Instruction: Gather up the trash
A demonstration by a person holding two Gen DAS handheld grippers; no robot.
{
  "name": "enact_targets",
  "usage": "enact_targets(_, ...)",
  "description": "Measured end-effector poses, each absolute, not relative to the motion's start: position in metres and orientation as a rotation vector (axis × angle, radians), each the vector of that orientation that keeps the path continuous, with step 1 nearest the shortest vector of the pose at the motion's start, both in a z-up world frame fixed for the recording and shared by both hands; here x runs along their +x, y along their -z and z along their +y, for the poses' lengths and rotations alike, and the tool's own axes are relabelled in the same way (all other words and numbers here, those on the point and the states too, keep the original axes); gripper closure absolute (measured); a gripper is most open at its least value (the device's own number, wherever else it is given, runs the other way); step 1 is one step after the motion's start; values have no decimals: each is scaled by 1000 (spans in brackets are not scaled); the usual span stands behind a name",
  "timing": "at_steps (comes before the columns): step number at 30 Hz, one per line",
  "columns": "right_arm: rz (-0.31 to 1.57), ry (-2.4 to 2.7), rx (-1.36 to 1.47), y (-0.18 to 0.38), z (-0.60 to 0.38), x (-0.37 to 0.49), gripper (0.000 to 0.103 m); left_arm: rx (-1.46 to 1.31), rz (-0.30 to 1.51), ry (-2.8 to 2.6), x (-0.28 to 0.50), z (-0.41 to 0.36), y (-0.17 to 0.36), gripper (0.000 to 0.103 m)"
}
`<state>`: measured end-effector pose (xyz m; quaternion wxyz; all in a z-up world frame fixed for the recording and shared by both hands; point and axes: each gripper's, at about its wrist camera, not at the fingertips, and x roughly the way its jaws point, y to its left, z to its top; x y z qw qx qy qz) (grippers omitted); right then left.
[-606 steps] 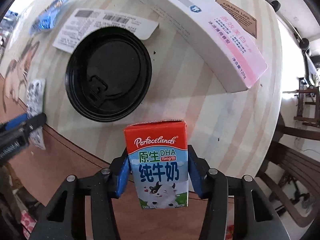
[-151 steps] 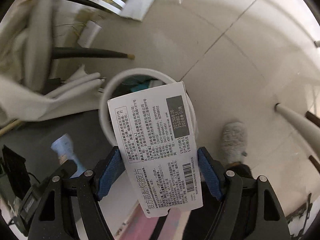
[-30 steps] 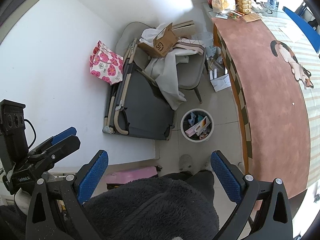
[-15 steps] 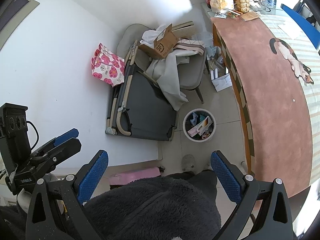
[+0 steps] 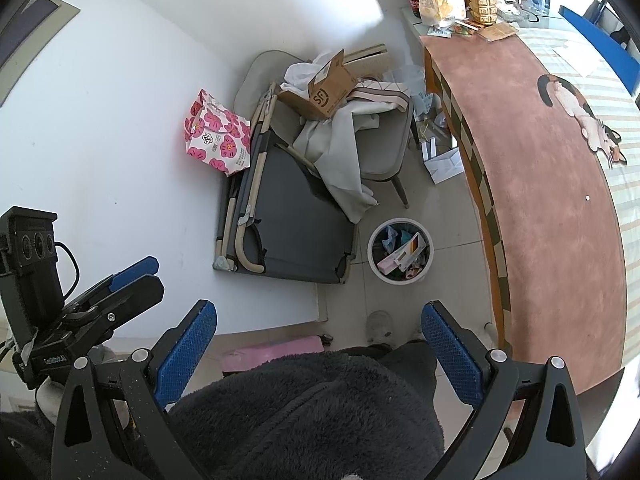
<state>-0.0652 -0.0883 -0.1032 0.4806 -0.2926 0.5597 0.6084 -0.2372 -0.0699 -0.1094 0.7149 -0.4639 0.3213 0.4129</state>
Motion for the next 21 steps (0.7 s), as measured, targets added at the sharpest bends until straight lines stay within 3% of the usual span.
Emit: enact_targets(21, 1370, -1471, -703, 104, -83, -67, 0, -1015, 719, -909, -245, -60, 107, 1)
